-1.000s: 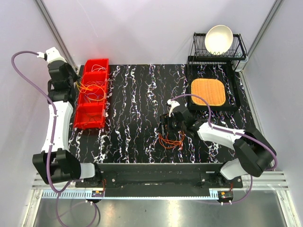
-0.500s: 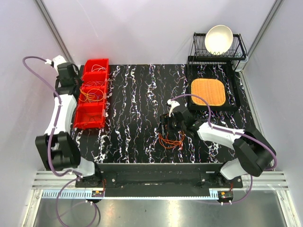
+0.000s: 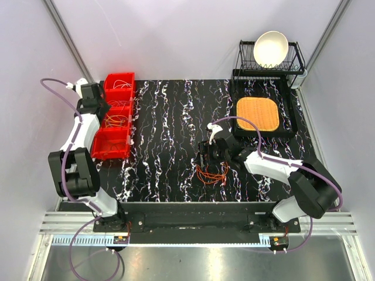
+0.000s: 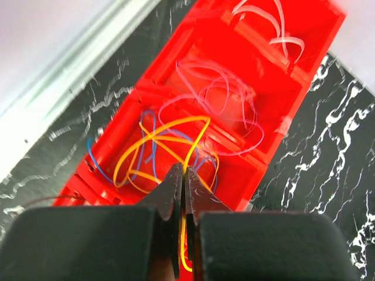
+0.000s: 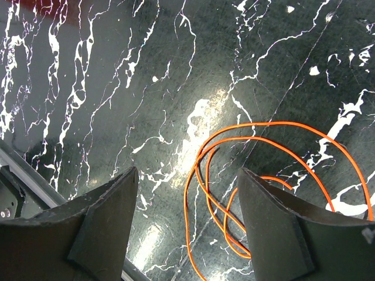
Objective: Untangle the cables
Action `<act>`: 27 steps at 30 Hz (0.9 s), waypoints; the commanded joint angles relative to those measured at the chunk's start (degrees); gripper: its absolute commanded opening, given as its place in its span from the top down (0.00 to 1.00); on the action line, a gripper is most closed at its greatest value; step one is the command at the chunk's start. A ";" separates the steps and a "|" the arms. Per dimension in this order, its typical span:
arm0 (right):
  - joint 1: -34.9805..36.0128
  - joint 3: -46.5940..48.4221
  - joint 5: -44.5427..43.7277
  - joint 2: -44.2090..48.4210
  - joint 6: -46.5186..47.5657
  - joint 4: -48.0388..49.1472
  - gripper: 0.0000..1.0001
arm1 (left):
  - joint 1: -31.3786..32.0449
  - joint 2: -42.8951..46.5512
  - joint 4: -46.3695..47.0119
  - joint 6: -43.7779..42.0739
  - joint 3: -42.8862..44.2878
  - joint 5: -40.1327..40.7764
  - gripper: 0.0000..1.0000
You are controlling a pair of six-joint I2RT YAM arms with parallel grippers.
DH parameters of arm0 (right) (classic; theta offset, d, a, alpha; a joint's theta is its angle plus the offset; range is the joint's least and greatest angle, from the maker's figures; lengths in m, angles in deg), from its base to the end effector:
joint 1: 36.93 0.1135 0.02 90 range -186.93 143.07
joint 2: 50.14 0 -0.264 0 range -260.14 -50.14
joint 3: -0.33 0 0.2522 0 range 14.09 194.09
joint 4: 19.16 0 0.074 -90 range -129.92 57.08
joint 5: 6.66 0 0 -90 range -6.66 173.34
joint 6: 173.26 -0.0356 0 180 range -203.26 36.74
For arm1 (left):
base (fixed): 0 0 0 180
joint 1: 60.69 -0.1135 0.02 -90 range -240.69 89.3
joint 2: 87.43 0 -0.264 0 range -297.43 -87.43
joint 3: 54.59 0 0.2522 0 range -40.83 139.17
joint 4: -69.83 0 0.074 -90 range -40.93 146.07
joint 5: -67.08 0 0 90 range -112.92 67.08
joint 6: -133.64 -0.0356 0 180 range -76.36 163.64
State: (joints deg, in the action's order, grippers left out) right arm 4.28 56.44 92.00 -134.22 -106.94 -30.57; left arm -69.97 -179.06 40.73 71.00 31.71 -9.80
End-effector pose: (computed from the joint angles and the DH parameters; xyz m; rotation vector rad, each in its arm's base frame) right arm 0.2221 0.2016 0.1885 -0.4442 2.3251 0.7513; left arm 0.3621 0.0674 0.2925 -0.7997 2.0008 0.0662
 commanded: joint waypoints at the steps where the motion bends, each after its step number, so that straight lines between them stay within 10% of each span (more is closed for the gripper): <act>1: -0.43 0.89 0.74 -0.13 -0.05 2.66 0.26 | 1.72 -2.14 2.41 3.93 -2.04 -0.48 1.00; 16: -0.87 0.28 1.35 0.49 -0.14 3.28 0.26 | -1.00 -12.16 1.01 8.15 2.00 -4.42 1.00; 27: -1.05 0.10 1.79 0.40 -0.05 3.45 0.26 | -2.67 -10.86 -3.12 10.35 7.09 -7.94 0.74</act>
State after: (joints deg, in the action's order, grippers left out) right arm 3.78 56.44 93.01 -134.22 -107.01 -29.63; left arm -72.33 -191.96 38.09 80.35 34.98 -16.31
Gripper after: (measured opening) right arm 0.739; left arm 0.174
